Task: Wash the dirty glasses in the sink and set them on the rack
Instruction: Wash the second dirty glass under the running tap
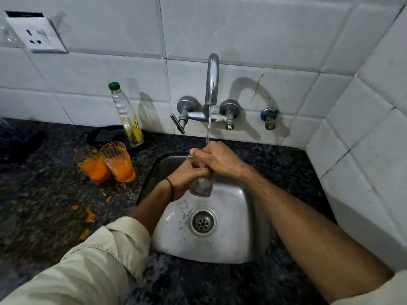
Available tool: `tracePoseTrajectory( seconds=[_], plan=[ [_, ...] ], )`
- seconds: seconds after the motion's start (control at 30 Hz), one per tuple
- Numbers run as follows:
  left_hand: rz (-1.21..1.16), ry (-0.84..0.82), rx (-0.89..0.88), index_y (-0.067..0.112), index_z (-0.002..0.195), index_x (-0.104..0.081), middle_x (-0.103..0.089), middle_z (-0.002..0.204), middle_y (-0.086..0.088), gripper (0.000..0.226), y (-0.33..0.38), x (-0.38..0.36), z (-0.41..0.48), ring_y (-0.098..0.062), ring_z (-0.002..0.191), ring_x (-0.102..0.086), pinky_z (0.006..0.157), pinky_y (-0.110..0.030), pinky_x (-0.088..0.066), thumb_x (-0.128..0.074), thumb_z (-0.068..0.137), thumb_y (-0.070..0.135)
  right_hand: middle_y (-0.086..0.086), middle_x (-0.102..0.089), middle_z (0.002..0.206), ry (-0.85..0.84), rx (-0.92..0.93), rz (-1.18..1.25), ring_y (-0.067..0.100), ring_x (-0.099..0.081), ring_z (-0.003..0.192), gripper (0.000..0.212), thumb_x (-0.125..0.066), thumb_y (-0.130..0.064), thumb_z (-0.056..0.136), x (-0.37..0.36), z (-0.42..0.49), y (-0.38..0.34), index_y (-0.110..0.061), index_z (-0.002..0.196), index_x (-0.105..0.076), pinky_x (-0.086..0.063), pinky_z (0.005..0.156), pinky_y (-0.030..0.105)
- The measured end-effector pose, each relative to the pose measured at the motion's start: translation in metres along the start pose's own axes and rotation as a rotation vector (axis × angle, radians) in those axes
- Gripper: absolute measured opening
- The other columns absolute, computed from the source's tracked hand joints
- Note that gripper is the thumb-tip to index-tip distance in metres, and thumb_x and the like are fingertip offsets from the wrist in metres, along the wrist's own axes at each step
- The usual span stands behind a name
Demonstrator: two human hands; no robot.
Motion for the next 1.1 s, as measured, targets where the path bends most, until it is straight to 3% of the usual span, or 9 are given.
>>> tracePoseTrajectory(
  seconds=[0.1,0.27,0.33,0.47,0.63,0.8,0.9,1.0,1.1],
  plan=[
    [-0.073,-0.165,0.056,0.007,0.094,-0.066,-0.069,0.083,-0.012,0.022,0.002,0.007,-0.002,-0.024,0.080,-0.068,0.074,-0.033,-0.055,-0.074,0.074,0.014,0.006,-0.071,0.064,-0.062,-0.032,0.043,0.019,-0.066,0.058,0.049,-0.052,-0.043,0.097,0.002,-0.001,-0.004,-0.008,0.070,-0.072,-0.055,0.068,0.036],
    [0.675,0.409,-0.135,0.022,0.109,-0.061,-0.067,0.088,0.008,0.043,-0.004,-0.002,0.010,-0.009,0.084,-0.063,0.081,-0.029,-0.052,-0.082,0.071,0.021,0.008,-0.067,0.080,0.122,-0.480,0.477,0.023,-0.063,0.076,0.036,-0.049,-0.040,0.095,-0.030,0.007,-0.006,-0.008,0.088,-0.066,-0.050,0.075,0.035],
    [0.729,0.441,-0.204,0.017,0.105,-0.063,-0.070,0.089,0.000,0.035,-0.010,0.009,0.015,-0.018,0.087,-0.067,0.080,-0.037,-0.055,-0.078,0.073,0.019,0.003,-0.058,0.075,0.040,-0.374,0.524,0.017,-0.055,0.071,0.018,-0.050,-0.026,0.095,-0.039,-0.003,-0.005,-0.014,0.087,-0.061,-0.044,0.065,0.032],
    [0.648,0.295,-0.247,0.009,0.102,-0.062,-0.070,0.089,-0.002,0.040,-0.009,0.026,0.016,-0.011,0.080,-0.065,0.074,-0.026,-0.053,-0.079,0.066,0.006,0.006,-0.070,0.107,-0.138,0.179,-0.040,0.021,-0.063,0.101,0.032,-0.051,0.004,0.083,-0.029,-0.019,0.021,-0.012,0.104,-0.067,-0.048,0.088,0.034],
    [0.668,0.084,-0.251,0.014,0.113,-0.060,-0.071,0.097,0.000,0.061,-0.015,0.020,0.023,-0.013,0.088,-0.068,0.075,-0.021,-0.053,-0.084,0.057,0.010,-0.004,-0.057,0.135,-0.373,0.502,-0.936,0.014,-0.045,0.133,0.038,-0.058,-0.007,0.086,-0.007,-0.004,0.038,-0.024,0.120,-0.063,-0.008,0.121,0.050],
    [0.751,0.225,-0.348,0.016,0.099,-0.060,-0.065,0.092,0.005,0.033,-0.020,0.019,0.025,-0.010,0.086,-0.062,0.075,-0.019,-0.048,-0.075,0.072,0.006,0.013,-0.064,0.117,-0.279,-0.105,-0.152,0.026,-0.060,0.096,0.027,-0.047,-0.007,0.094,-0.045,0.001,0.016,-0.015,0.114,-0.062,-0.045,0.074,0.028],
    [0.777,0.259,-0.343,0.017,0.095,-0.057,-0.059,0.085,0.009,0.024,-0.022,0.020,0.022,0.000,0.078,-0.054,0.069,-0.013,-0.041,-0.066,0.079,0.001,0.011,-0.070,0.102,0.030,-0.206,0.209,0.030,-0.065,0.092,0.026,-0.049,-0.005,0.091,-0.067,-0.012,0.012,-0.014,0.105,-0.069,-0.054,0.077,0.038],
    [0.738,0.192,-0.250,0.017,0.107,-0.062,-0.066,0.096,0.009,0.045,-0.021,0.025,0.019,0.000,0.087,-0.059,0.076,-0.014,-0.044,-0.078,0.067,0.006,0.010,-0.068,0.110,-0.016,0.173,-0.270,0.029,-0.063,0.105,0.036,-0.056,-0.001,0.081,-0.056,-0.023,0.036,-0.017,0.111,-0.070,-0.049,0.095,0.041],
    [0.778,0.128,-0.201,0.021,0.121,-0.062,-0.067,0.109,0.008,0.068,-0.021,0.021,0.019,-0.003,0.098,-0.062,0.086,-0.019,-0.048,-0.085,0.057,0.012,0.004,-0.063,0.129,-0.214,0.494,-0.767,0.022,-0.051,0.129,0.046,-0.061,0.000,0.077,-0.028,-0.017,0.056,-0.020,0.118,-0.068,-0.015,0.119,0.052]
  ],
)
Point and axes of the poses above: each hand's wrist, its own z-axis towards the middle knuckle, its own x-axis out of the back of the hand, y = z × x, the point moved 1 cm from there along z, towards the middle knuckle
